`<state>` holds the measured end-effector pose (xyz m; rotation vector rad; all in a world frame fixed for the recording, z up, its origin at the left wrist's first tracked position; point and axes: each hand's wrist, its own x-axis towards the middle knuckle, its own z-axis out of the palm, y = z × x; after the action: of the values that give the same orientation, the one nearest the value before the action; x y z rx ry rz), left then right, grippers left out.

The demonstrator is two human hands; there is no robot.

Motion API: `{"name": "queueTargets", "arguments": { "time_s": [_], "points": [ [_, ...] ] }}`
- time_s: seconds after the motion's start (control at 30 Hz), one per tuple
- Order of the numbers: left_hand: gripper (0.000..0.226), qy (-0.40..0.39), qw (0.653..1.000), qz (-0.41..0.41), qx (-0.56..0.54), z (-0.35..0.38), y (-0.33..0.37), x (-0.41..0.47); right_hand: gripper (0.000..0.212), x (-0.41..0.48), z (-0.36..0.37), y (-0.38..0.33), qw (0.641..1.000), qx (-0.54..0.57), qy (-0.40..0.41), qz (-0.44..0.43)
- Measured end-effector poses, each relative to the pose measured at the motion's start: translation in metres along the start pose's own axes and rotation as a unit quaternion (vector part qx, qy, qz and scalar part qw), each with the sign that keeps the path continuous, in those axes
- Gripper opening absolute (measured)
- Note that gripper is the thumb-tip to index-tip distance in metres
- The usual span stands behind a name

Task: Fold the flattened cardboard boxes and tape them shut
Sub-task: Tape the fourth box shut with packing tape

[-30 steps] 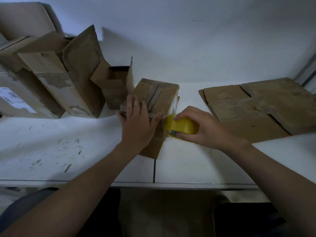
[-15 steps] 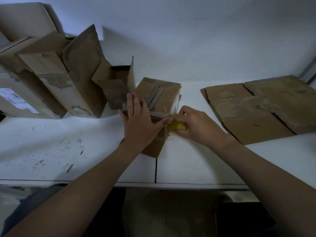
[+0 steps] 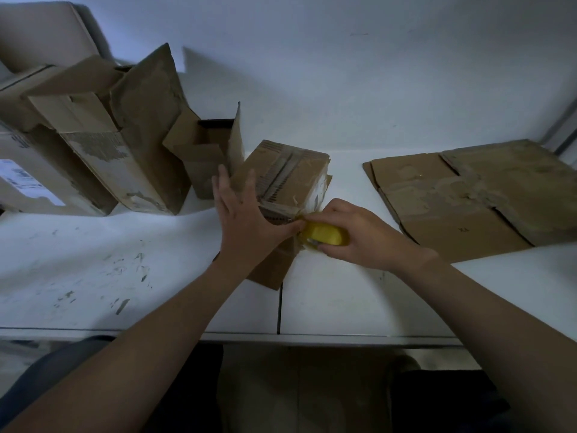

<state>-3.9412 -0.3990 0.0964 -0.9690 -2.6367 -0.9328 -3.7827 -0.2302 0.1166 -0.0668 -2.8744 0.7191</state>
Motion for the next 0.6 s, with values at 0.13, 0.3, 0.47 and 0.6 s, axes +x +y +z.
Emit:
{"name": "queueTargets", "arguments": {
  "time_s": [0.13, 0.3, 0.47, 0.6],
  "points": [
    [0.148, -0.049, 0.99, -0.104, -0.08, -0.004, 0.007, -0.007, 0.055, -0.001, 0.001, 0.0, 1.0, 0.0, 0.002, -0.002],
    [0.14, -0.043, 0.993, -0.079, -0.073, -0.004, 0.002, -0.001, 0.058, -0.003, 0.0, -0.002, 1.0, 0.011, 0.0, 0.006],
    [0.135, -0.064, 0.993, -0.002, -0.096, -0.009, -0.006, 0.003, 0.061, -0.01, -0.01, -0.012, 1.0, -0.012, -0.025, 0.013],
    [0.134, -0.149, 0.979, 0.043, -0.131, -0.018, -0.012, 0.011, 0.069, -0.017, -0.016, -0.028, 0.997, -0.058, -0.05, -0.005]
  ]
}}
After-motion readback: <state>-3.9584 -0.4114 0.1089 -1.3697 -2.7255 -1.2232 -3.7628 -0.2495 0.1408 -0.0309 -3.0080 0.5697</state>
